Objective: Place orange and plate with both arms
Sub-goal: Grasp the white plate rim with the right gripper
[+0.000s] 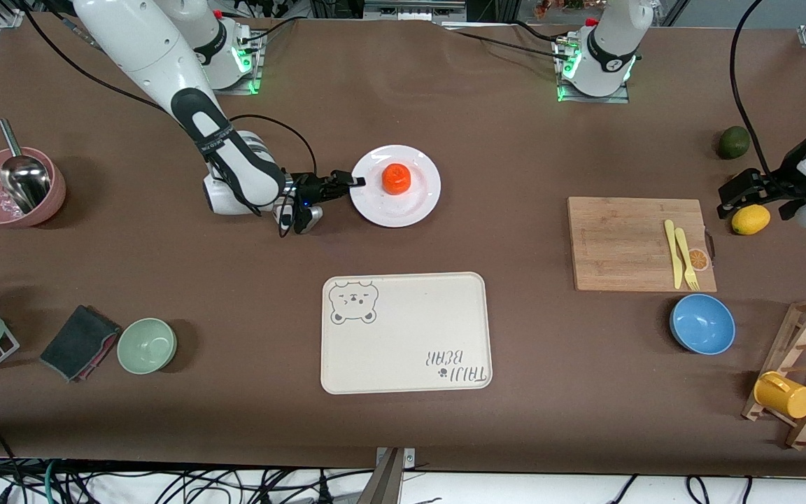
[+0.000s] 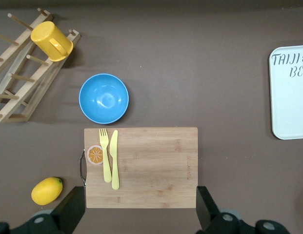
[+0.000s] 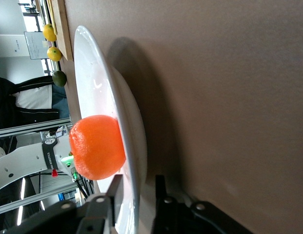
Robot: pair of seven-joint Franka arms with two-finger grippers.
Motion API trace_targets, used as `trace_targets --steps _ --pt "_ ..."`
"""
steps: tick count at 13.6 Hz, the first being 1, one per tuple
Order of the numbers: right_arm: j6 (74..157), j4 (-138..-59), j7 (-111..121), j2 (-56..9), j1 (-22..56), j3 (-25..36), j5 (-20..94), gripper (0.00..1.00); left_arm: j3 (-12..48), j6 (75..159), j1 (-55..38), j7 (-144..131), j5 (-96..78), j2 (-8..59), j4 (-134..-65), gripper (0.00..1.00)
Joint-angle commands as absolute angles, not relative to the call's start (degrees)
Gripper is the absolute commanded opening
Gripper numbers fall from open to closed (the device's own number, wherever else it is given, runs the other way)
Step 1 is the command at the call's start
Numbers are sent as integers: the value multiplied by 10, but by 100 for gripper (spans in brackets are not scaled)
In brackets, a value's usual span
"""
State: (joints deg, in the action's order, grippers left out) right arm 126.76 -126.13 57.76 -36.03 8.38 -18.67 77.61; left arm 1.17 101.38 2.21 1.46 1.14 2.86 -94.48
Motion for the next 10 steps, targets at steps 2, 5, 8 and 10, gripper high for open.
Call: trace_targets --steps 2,5,8,10 --pt "1270 -1250 599 -375 90 -190 780 19 2 1032 7 32 -4 30 -947 100" --pt "1262 -1251 611 -374 83 -189 780 0 2 1036 -1 30 -4 30 -947 100" --pt "1210 -1245 601 -351 78 -153 769 0 3 1032 -7 28 2 30 -947 100" --pt "1109 -1209 567 -348 78 -101 729 0 2 1007 -8 27 3 35 -925 100"
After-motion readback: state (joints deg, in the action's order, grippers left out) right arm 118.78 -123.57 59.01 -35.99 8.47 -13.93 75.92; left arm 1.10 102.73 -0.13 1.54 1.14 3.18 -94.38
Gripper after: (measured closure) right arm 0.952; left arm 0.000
